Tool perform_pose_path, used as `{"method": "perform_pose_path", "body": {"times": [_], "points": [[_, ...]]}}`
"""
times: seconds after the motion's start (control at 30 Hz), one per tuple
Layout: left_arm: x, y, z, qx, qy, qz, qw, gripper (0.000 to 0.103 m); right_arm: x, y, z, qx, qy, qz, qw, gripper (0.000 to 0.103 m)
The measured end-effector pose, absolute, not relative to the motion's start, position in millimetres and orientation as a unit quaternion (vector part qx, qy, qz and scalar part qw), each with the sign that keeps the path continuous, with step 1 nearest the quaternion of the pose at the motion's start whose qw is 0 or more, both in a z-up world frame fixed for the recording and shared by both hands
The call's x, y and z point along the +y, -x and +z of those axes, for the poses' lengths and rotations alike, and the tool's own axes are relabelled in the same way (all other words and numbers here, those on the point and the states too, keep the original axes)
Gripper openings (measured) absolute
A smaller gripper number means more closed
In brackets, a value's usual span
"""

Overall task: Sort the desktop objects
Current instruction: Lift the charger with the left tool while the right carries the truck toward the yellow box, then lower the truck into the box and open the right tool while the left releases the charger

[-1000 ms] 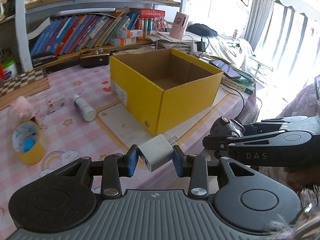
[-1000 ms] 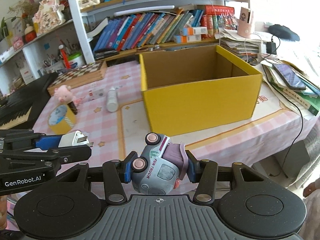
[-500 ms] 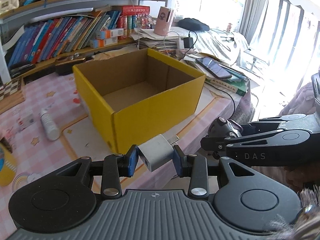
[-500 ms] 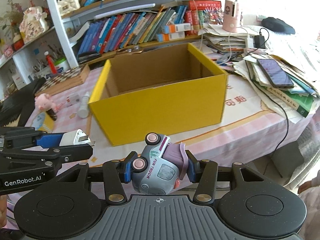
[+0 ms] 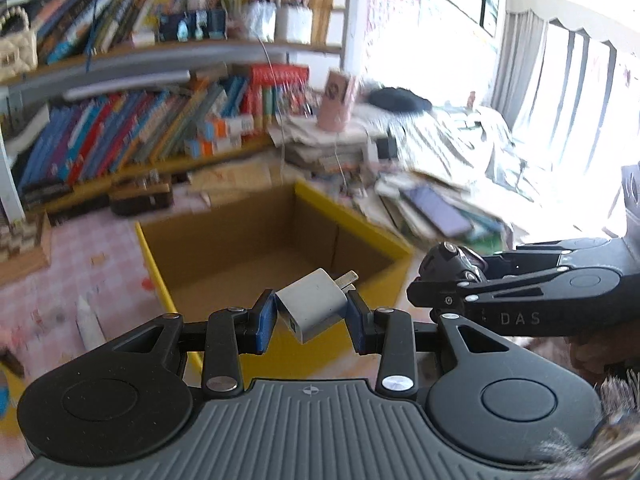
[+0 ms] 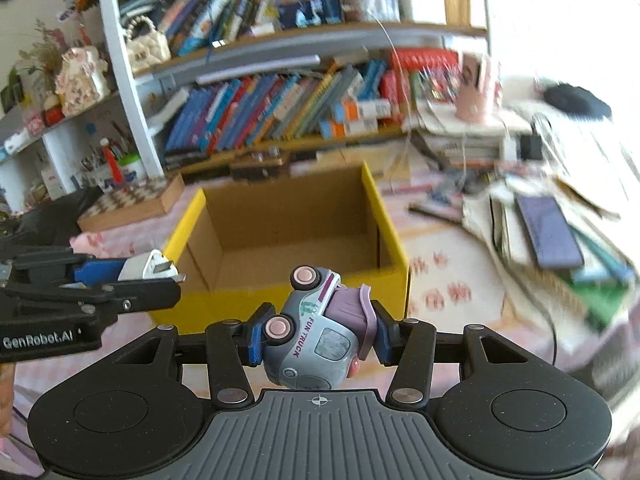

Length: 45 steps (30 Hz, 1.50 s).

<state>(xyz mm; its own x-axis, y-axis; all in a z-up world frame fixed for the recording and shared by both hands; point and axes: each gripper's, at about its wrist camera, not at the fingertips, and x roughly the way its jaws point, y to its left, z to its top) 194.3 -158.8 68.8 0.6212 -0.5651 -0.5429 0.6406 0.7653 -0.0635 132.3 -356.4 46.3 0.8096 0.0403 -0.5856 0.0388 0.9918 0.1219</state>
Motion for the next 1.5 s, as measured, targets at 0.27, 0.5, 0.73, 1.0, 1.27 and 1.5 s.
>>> {"method": "perform_pose_path", "body": {"times": [0.27,0.5,0.73,1.0,1.27,1.5], "points": [[-175.6,-246.6,93.0,0.236,-0.065,-0.284,0.927,0.034,-371.1,-197.2,67.3,0.272,-0.014,0.054,0.961,0.05],[-196.0,-302.1,65.3,0.286,-0.083,-0.255,0.92,0.034,-366.1,-267.4,54.1,0.303,0.048,0.099,0.947,0.05],[-210.3,-345.2,22.6,0.341,-0.107,-0.226,0.906,0.034,-358.3,-319.6,13.5,0.364,0.117,0.118,0.916,0.05],[-223.6,-377.1,-7.8,0.385,-0.142,-0.205,0.889,0.034,-341.2,-356.0,-17.9,0.413,0.192,0.16,0.876,0.05],[-238.3,-382.8,-18.4,0.388,-0.187,-0.2,0.88,0.034,-333.5,-373.9,-37.2,0.445,0.224,0.175,0.849,0.05],[-241.5,-381.7,-19.6,0.391,-0.2,-0.199,0.876,0.038,-327.1,-376.2,-42.6,0.46,0.24,0.187,0.834,0.05]]}}
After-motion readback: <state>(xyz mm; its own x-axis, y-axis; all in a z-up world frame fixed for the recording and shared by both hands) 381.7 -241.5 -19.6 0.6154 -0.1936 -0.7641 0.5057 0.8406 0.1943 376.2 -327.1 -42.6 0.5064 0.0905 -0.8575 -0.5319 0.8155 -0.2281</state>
